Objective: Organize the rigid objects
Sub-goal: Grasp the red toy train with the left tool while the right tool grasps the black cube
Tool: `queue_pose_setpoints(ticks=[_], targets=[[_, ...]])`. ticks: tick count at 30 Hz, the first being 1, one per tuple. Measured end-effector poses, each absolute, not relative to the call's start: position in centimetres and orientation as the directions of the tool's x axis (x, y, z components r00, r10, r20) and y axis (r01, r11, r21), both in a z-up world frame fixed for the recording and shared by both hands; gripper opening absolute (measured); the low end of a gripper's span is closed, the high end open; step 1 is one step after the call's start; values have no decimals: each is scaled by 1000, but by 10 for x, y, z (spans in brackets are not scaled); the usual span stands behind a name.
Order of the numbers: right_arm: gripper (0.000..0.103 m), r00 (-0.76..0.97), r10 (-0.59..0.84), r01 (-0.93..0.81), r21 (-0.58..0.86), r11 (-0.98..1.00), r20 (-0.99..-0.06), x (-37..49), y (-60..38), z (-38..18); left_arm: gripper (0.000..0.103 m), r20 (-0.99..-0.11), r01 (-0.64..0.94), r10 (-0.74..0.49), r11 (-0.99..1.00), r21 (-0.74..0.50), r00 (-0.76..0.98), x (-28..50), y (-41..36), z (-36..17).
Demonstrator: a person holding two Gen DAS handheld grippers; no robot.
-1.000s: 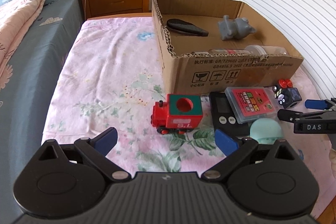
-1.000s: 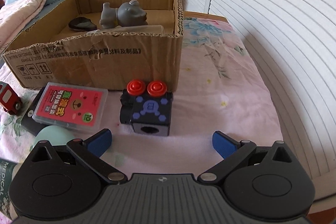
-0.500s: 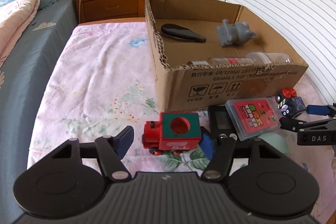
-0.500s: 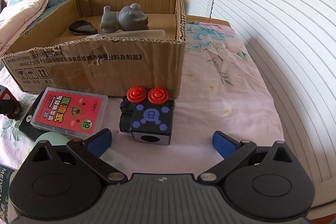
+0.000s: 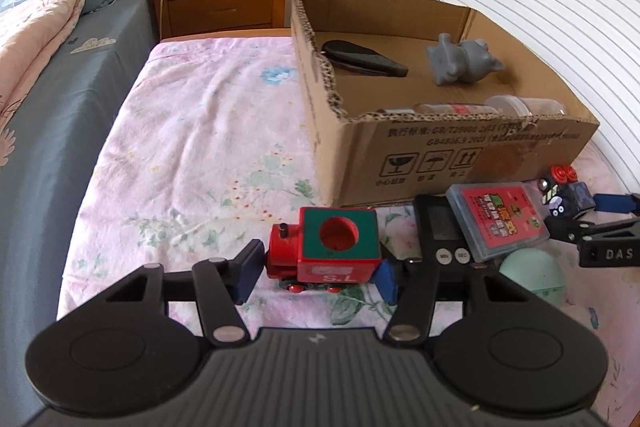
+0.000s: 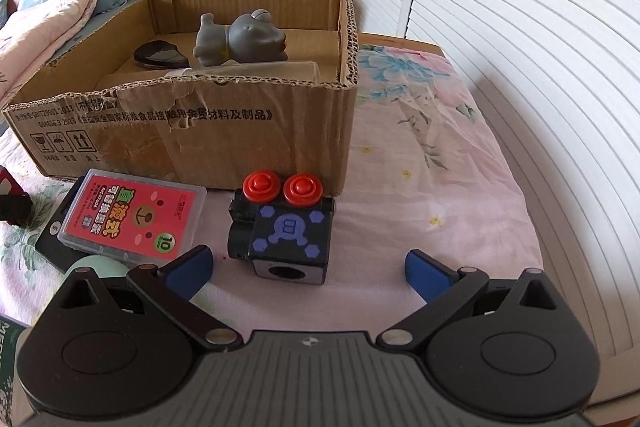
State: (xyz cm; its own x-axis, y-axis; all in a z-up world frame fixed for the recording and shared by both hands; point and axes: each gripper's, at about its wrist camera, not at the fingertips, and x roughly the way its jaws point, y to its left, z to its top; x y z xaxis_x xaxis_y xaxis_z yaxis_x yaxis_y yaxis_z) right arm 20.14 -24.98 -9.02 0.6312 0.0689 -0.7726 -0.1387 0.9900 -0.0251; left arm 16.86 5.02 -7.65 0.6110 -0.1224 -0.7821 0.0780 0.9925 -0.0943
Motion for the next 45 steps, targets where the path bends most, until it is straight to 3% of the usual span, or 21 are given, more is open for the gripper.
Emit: queue_pose_setpoints(ticks=[6, 18, 33, 45], targets=[[101, 640, 78, -153, -27, 988, -764, 209, -246, -90, 56, -788, 80, -129, 992, -102, 601, 170, 48, -80], [60, 674, 100, -182, -33, 983, -732, 204, -239, -84, 56, -786, 85, -125, 992, -92, 606, 175, 47, -81], [59, 643, 134, -293, -81, 953, -754, 186, -237, -65, 56, -815, 236, -164, 971, -34, 557, 163, 44, -63], [59, 671, 187, -371, -106, 923, -717, 167, -244, -14, 56, -780, 341, -249, 939, -48, 575, 160, 39, -7]])
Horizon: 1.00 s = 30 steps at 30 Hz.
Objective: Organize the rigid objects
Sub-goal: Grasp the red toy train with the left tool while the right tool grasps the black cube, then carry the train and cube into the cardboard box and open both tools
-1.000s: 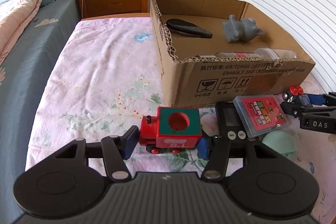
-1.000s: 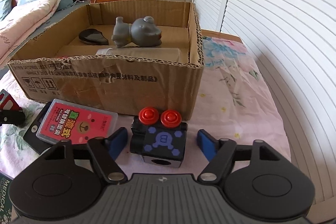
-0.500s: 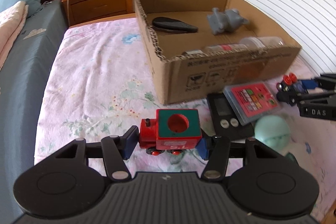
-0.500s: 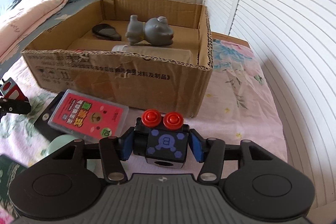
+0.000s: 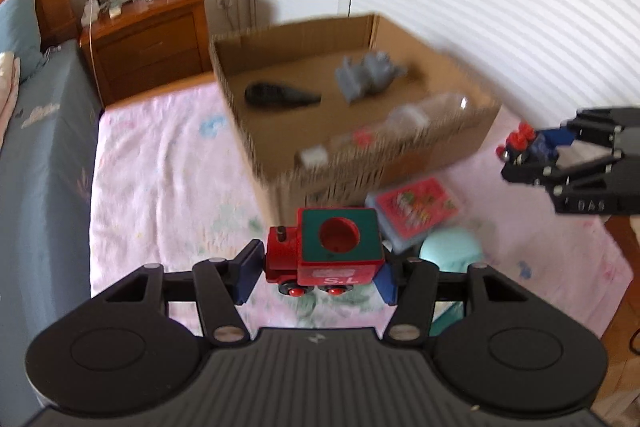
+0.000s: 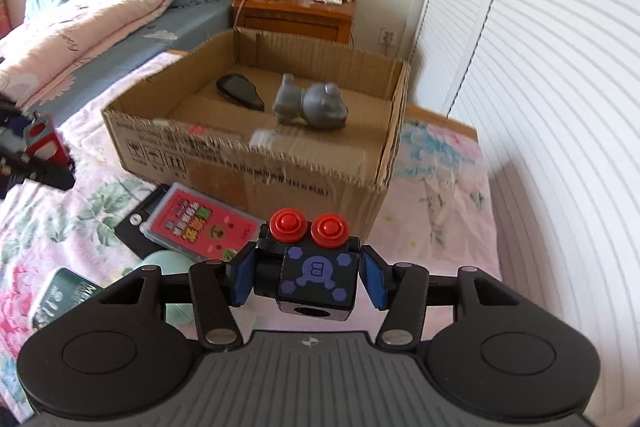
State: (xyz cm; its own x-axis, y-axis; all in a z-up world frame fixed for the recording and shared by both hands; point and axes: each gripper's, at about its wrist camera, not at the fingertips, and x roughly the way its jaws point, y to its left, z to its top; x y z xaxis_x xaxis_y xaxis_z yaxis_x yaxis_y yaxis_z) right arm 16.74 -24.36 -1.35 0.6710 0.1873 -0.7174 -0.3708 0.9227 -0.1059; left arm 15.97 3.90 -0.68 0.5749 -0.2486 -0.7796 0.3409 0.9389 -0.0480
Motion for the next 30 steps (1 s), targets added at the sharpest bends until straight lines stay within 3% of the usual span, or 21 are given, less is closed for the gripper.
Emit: queue_pose_setpoints(ticks=[7, 15, 17, 18, 19, 25, 30], targets=[[59, 705, 210, -385, -118, 915, -677, 172, -241, 11, 56, -738, 363, -251, 932, -10, 626, 196, 22, 21], [59, 720, 215, -387, -124, 914, -660, 182, -235, 23, 56, -762, 340, -205, 940, 21, 614, 256, 8, 12], [59, 720, 214, -387, -126, 913, -660, 182, -233, 24, 66, -762, 317, -191, 948, 19, 618, 268, 8, 6], [59, 720, 214, -387, -127, 913, -660, 182, -233, 24, 85, -763, 294, -174, 956, 22, 623, 272, 10, 4], [59, 719, 214, -388, -127, 913, -661, 182, -232, 24, 95, -759, 258, -148, 966, 27, 634, 275, 12, 3], [59, 714, 206, -388, -133, 912, -669, 184, -230, 23, 95, -736, 207, -211, 973, -97, 644, 259, 36, 2], [59, 708, 214, -394, -125, 911, -673, 190, -224, 24, 95, -709, 202, -208, 975, -94, 674, 227, 43, 4]])
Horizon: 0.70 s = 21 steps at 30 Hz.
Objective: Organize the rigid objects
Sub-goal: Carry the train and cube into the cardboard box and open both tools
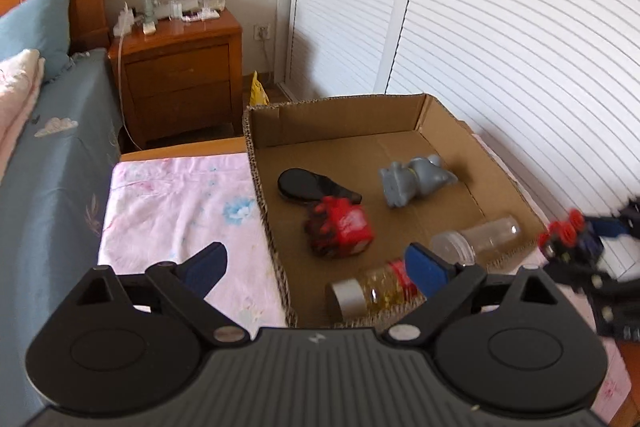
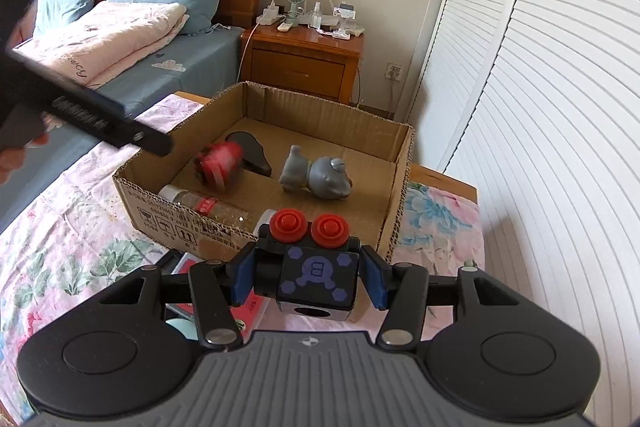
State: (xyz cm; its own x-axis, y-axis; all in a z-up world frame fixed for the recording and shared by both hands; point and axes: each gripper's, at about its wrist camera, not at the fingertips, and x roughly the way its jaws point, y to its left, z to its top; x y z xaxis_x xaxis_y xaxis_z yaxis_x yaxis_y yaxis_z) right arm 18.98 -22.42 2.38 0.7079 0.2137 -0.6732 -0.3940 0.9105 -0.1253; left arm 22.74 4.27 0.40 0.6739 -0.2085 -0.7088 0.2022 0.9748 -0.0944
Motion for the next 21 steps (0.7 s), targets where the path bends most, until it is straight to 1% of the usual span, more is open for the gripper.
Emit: queue_pose_setpoints(ticks=[5, 7, 12, 15, 21], targets=[[59, 703, 222, -398, -116, 910, -675, 203, -219, 30, 97, -684, 203, -181, 978, -49, 707, 195, 43, 8], [59, 700, 220, -395, -112, 912, -679, 212, -218, 33, 99, -677, 199, -159, 980, -18, 718, 184, 42, 9], [59, 694, 205, -369, -96, 924, -691, 244, -215, 38, 99, -665, 182, -82, 980, 83, 743, 163, 36, 7], [59, 687, 193, -355, -91, 930, -701, 266, -212, 38, 99, -664, 160, -66, 984, 81, 745, 155, 39, 5], [59, 677, 134, -322, -127, 938, -723, 317, -203, 34, 99, -682, 150, -80, 988, 44, 727, 148, 45, -5]])
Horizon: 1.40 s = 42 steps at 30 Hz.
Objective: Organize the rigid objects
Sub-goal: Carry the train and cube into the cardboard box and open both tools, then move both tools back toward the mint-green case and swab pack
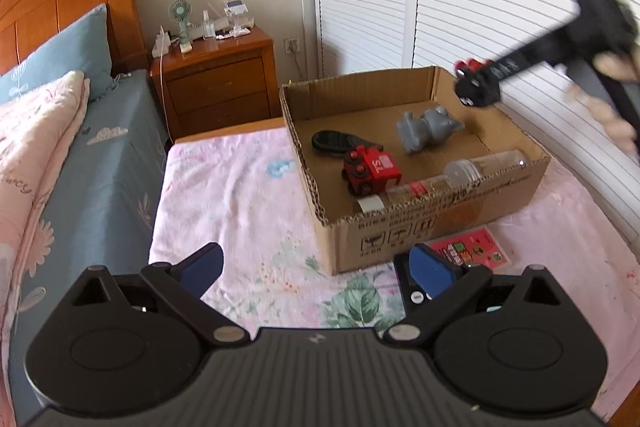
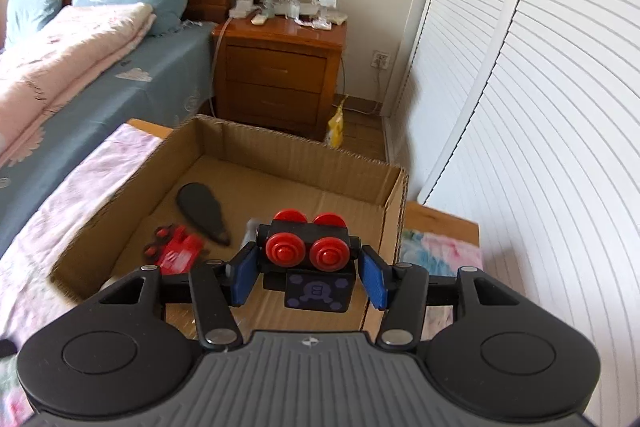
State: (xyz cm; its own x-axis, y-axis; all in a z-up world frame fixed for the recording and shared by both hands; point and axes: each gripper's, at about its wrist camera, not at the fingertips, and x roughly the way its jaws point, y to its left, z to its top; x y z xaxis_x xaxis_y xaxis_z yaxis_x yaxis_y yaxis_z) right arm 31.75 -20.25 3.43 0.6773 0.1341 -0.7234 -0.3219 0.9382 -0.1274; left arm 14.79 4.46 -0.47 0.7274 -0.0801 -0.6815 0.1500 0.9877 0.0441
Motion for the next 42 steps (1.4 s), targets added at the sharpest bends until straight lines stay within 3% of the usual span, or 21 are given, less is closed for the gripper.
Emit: queue_pose_setpoints(ticks=[7, 10, 11, 27, 42], targets=[[62, 634, 96, -279, -111, 954, -767, 375, -199, 26, 99, -681, 119, -77, 993, 14, 728, 147, 55, -10], [94, 651, 67, -248, -129, 960, -757, 380, -196, 25, 99, -683, 100, -71, 995, 3, 727, 149, 60, -12], [96, 659, 77, -255, -126, 959, -748, 376, -195, 26, 99, -685, 98, -72, 995, 0, 725, 149, 61, -12], [103, 679, 122, -272, -94, 958, -724, 299, -201, 39, 99, -689, 102, -66, 995, 11, 721, 135, 53, -8], [103, 620, 154, -265, -20, 964, -770, 193, -209, -16, 99, -711, 86, -38, 996, 32, 702, 114, 54, -12]])
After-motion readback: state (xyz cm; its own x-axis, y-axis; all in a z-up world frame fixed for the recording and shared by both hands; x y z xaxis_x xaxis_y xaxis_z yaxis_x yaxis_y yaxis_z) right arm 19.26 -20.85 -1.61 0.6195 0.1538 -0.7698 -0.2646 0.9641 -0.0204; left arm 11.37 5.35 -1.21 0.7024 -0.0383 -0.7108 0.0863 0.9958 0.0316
